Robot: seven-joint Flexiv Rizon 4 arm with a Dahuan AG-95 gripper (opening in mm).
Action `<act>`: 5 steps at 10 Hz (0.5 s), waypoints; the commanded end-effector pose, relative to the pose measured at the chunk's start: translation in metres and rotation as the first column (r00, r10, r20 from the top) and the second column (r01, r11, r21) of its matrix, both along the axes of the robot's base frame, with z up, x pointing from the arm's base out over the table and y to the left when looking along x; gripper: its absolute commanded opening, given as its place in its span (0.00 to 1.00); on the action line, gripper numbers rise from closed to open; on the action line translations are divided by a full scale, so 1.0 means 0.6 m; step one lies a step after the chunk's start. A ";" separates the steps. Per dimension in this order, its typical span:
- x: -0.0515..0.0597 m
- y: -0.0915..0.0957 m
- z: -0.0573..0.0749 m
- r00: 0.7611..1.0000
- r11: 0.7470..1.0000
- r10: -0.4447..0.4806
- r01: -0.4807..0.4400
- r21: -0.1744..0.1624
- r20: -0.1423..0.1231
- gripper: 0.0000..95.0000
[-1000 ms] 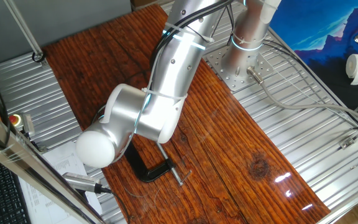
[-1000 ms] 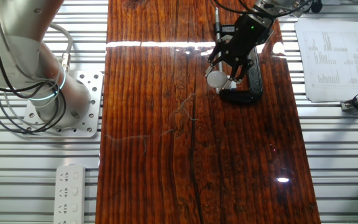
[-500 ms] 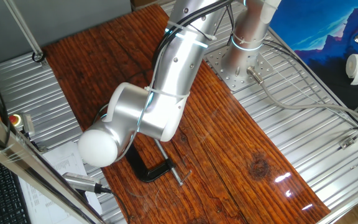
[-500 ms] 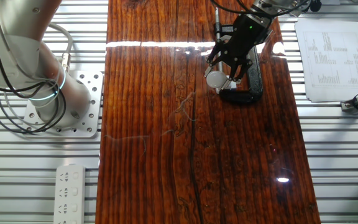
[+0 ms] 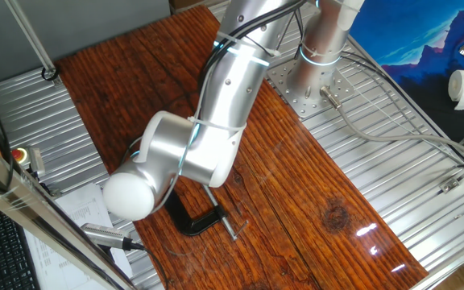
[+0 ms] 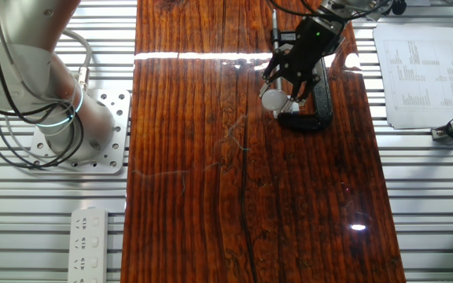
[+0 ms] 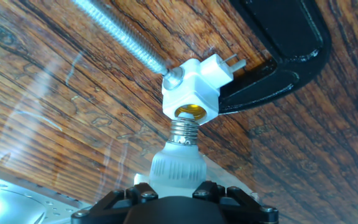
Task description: Install the light bulb by rotating it
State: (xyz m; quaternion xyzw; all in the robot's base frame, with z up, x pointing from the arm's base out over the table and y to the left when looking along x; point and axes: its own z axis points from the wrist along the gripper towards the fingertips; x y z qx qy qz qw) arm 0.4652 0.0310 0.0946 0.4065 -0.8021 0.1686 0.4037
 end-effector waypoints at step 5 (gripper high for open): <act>-0.002 -0.003 -0.001 1.000 1.000 -0.003 0.003 0.000 0.023 0.20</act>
